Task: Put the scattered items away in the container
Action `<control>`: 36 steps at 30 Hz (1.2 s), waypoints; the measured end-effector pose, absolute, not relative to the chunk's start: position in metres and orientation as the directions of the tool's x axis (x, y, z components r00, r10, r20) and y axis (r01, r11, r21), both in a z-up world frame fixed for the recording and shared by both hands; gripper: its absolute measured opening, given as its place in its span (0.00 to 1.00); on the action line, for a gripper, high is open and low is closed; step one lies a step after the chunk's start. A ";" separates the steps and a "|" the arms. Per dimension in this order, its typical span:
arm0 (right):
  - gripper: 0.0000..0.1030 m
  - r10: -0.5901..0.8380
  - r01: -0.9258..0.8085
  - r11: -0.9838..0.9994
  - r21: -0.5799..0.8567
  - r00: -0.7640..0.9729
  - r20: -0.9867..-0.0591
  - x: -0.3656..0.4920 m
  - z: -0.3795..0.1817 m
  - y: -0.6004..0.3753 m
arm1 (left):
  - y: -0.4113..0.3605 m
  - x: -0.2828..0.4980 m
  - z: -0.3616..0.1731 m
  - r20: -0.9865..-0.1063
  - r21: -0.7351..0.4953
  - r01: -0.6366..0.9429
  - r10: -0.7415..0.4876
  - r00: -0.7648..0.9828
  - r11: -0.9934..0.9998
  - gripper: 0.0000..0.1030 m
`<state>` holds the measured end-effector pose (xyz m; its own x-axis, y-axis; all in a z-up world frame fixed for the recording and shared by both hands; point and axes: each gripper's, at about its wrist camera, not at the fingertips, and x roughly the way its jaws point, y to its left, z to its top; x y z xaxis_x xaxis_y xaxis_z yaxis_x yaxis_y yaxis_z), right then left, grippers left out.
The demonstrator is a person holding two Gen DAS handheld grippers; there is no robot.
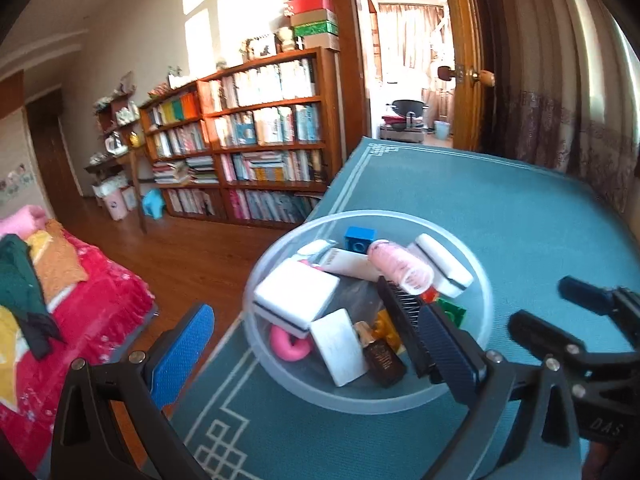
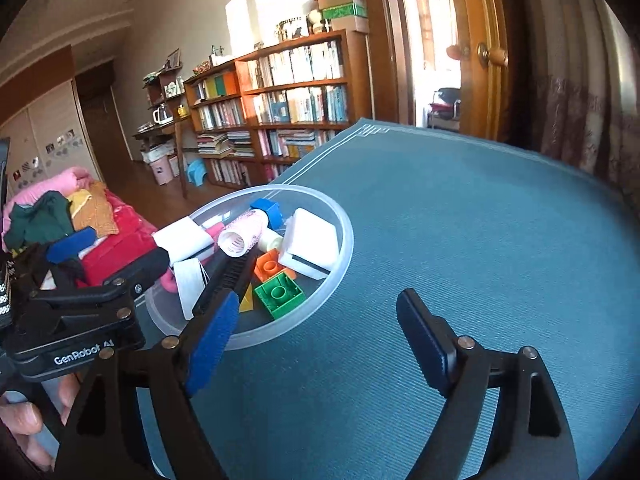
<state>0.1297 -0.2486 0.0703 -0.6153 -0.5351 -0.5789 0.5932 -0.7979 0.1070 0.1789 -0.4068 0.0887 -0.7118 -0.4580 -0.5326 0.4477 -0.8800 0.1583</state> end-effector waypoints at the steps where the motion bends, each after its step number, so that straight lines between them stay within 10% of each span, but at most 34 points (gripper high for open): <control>1: 0.82 -0.528 0.590 -0.802 0.094 -0.627 -0.573 0.133 0.072 -0.248 | -0.404 0.181 0.088 -0.518 0.190 0.461 -0.488 -0.703 -0.867 1.00; 17: 0.91 -0.397 0.470 -0.879 -0.074 -0.811 -0.431 0.187 0.095 -0.237 | -0.404 0.227 0.096 -0.504 0.080 0.420 -0.400 -0.766 -0.904 1.00; 36: 0.96 -0.508 0.610 -0.792 -0.013 -0.670 -0.541 0.182 0.078 -0.276 | -0.428 0.238 0.083 -0.519 0.098 0.465 -0.444 -0.730 -0.880 1.00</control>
<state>0.1822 -0.2755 0.0778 -0.6705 -0.5076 -0.5411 0.6100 -0.7923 -0.0125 0.2376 -0.4275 0.0831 -0.7303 -0.4437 -0.5194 0.4649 -0.8799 0.0979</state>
